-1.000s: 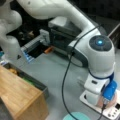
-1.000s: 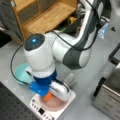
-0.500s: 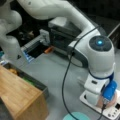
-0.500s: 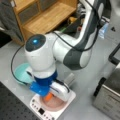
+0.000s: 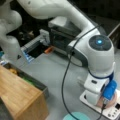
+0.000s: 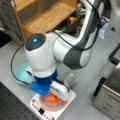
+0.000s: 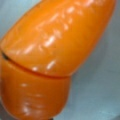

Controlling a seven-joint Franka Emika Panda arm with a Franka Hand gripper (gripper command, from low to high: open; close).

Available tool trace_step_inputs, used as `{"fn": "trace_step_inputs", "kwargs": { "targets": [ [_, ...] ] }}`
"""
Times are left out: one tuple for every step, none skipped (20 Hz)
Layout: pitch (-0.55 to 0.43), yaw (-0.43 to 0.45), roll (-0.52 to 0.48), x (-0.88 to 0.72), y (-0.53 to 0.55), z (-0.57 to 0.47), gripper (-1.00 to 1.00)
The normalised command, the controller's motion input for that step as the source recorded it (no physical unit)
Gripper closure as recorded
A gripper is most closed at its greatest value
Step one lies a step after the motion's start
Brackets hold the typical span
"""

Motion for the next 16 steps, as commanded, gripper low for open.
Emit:
{"fn": "trace_step_inputs", "kwargs": {
  "targets": [
    [-0.078,-0.021,-0.242,-0.21,0.05,-0.06,-1.00],
    [-0.075,-0.021,-0.244,-0.22,0.05,-0.06,-1.00],
    [-0.073,-0.022,-0.247,-0.22,0.05,-0.05,-1.00],
    [-0.071,-0.022,-0.249,-0.22,0.06,-0.05,-1.00],
    [-0.067,-0.020,-0.249,-0.22,0.07,-0.05,-1.00],
    [-0.067,-0.020,-0.250,-0.22,0.07,-0.04,-1.00],
    [-0.064,-0.019,-0.252,-0.22,0.08,-0.03,-1.00],
    [-0.065,-0.018,-0.259,-0.22,0.08,-0.02,-1.00],
    [-0.067,-0.018,-0.266,-0.21,0.07,-0.02,-1.00],
    [-0.068,-0.019,-0.267,-0.21,0.07,-0.01,-1.00],
    [-0.069,-0.017,-0.271,-0.21,0.06,-0.01,-1.00],
    [-0.066,-0.009,-0.259,-0.21,0.04,-0.01,-1.00],
    [-0.064,-0.007,-0.256,-0.21,0.03,0.00,-1.00],
    [-0.052,-0.018,-0.209,-0.21,0.02,0.00,-1.00],
    [-0.046,-0.027,-0.181,-0.21,0.01,0.01,-1.00],
    [-0.036,-0.036,-0.192,-0.22,0.02,0.03,-1.00]
  ]
}}
